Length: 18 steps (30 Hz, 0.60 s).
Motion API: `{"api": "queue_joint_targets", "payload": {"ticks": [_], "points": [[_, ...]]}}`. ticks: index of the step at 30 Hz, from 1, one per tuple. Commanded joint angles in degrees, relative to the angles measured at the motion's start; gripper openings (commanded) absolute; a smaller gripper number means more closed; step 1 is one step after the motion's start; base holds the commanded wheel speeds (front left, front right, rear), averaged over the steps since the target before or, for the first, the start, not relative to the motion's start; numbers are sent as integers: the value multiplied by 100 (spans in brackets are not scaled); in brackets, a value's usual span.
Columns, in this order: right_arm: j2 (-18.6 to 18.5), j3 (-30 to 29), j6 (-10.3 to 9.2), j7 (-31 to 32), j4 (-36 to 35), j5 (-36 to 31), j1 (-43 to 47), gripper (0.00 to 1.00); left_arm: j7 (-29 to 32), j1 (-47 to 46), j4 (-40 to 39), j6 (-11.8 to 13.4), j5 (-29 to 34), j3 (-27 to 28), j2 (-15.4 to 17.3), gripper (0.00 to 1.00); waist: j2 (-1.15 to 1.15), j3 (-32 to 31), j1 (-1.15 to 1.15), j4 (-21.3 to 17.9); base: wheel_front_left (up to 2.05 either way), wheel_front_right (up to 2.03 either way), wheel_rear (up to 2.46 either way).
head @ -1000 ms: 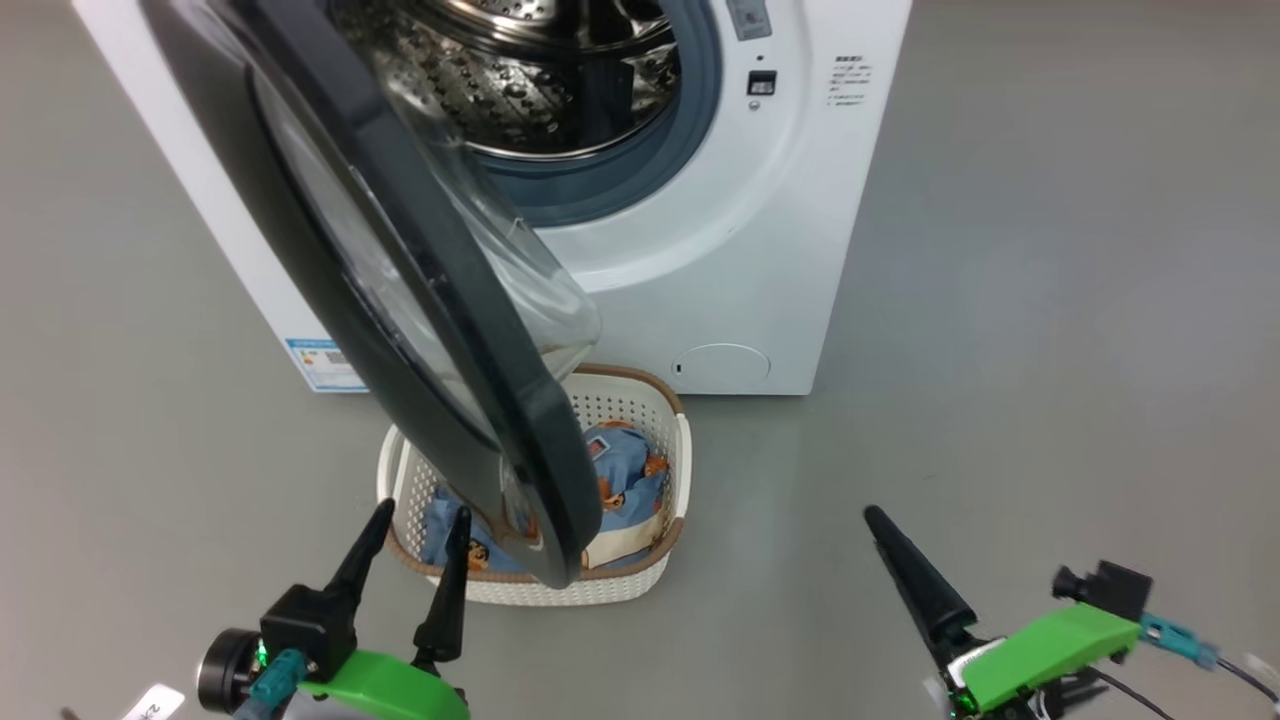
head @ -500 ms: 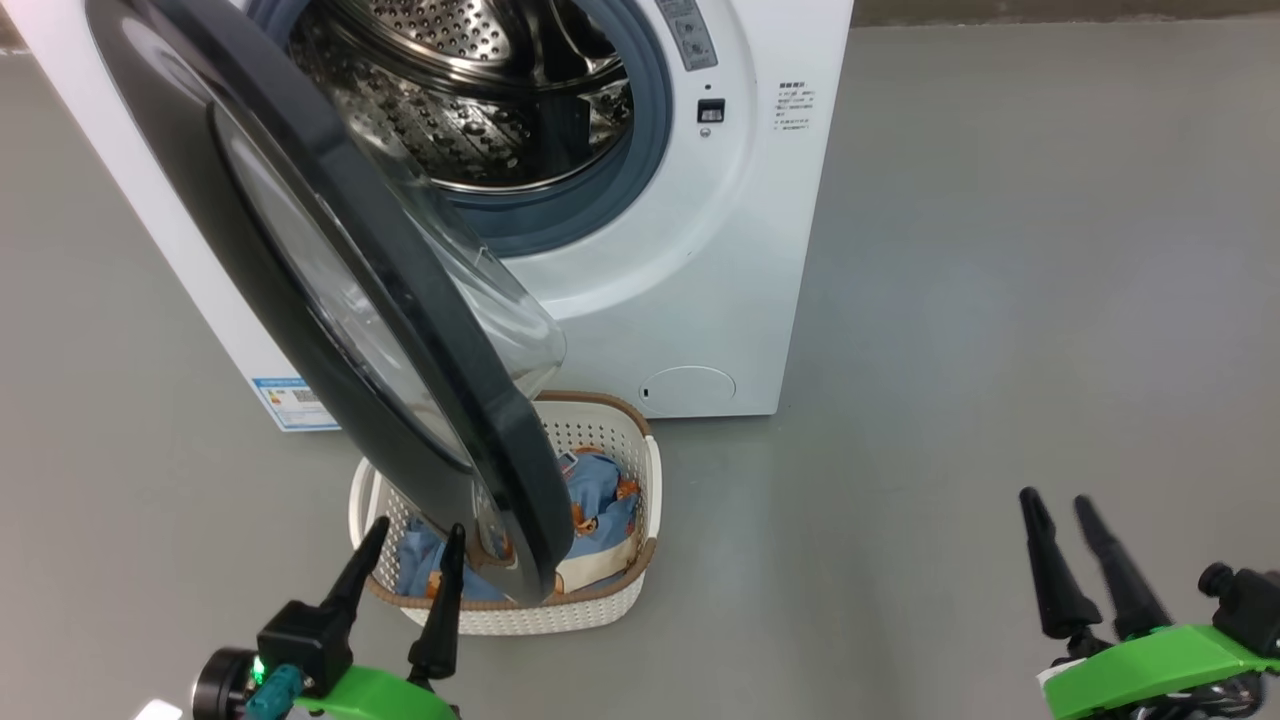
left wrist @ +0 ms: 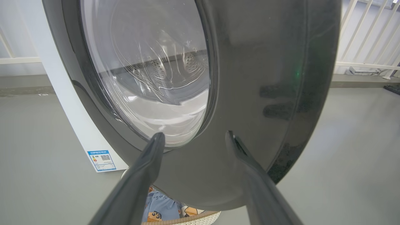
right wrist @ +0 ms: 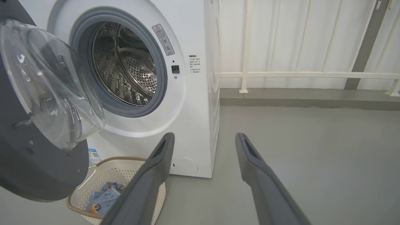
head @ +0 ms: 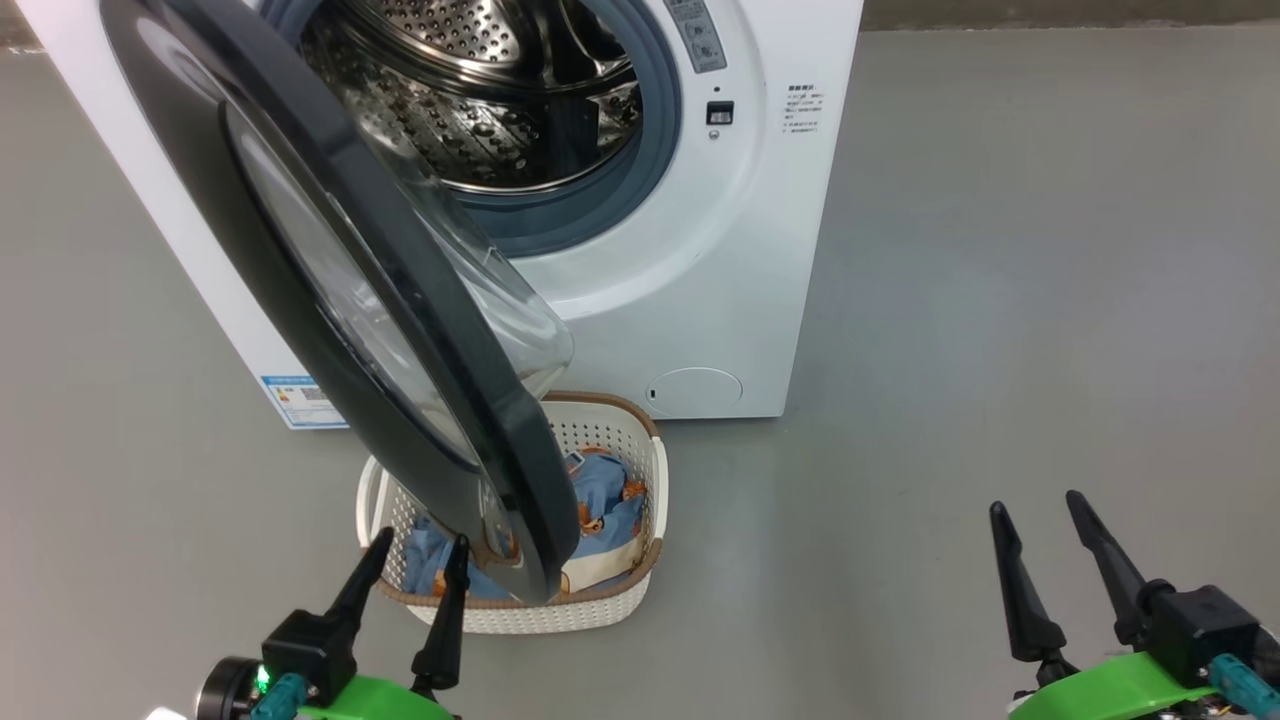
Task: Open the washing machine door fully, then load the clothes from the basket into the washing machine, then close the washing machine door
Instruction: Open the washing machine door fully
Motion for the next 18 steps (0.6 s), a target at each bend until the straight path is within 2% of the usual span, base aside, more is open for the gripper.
{"api": "queue_joint_targets", "payload": {"ticks": [1, 18], "points": [[21, 163, 9, -67, -130, -160, -16, 100, -70, -116, -100, -28, -46, 155, 88, 100, 0, -6, 0, 20, 0, 0, 0], [177, 196, 9, -67, 37, -289, 111, 100, -70, -61, -49, -21, -76, 97, 88, 100, 0, -81, 0, 73, 0, 0, 0]]}}
